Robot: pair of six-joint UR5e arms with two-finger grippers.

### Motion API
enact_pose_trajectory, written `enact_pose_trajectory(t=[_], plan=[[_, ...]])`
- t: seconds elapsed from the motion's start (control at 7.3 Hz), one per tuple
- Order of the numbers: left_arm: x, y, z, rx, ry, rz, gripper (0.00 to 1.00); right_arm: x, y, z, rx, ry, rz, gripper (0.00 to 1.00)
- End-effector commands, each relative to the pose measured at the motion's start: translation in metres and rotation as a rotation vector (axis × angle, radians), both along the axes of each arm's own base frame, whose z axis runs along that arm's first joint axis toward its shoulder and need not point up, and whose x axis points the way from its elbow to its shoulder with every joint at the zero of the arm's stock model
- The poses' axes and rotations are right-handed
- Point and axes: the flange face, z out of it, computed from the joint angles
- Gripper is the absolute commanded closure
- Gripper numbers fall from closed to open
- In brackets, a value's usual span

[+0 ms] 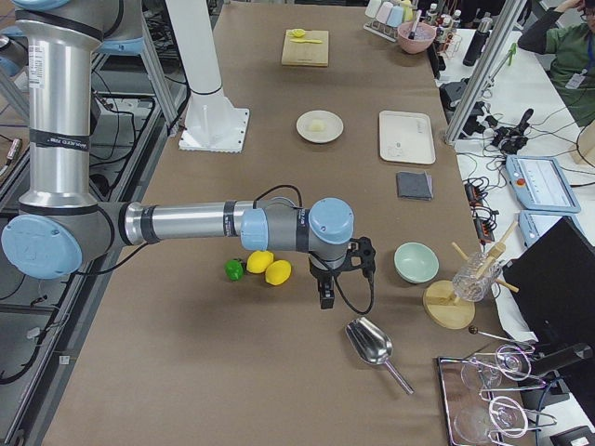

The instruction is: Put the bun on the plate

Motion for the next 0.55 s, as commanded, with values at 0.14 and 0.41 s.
enact_pose_trajectory(t=[0.14,0.41], plan=[[-0.0001,-0.0036,-0.004,0.007,0.0,-0.001,0.02,0.0002,0.0021,0.0033,-0.005,0.002,0.0,0.0],[-0.0002,-0.0063,-0.0061,0.01,-0.002,-0.001,0.02,0.0003,0.0039,0.0052,-0.006,0.003,0.0,0.0]])
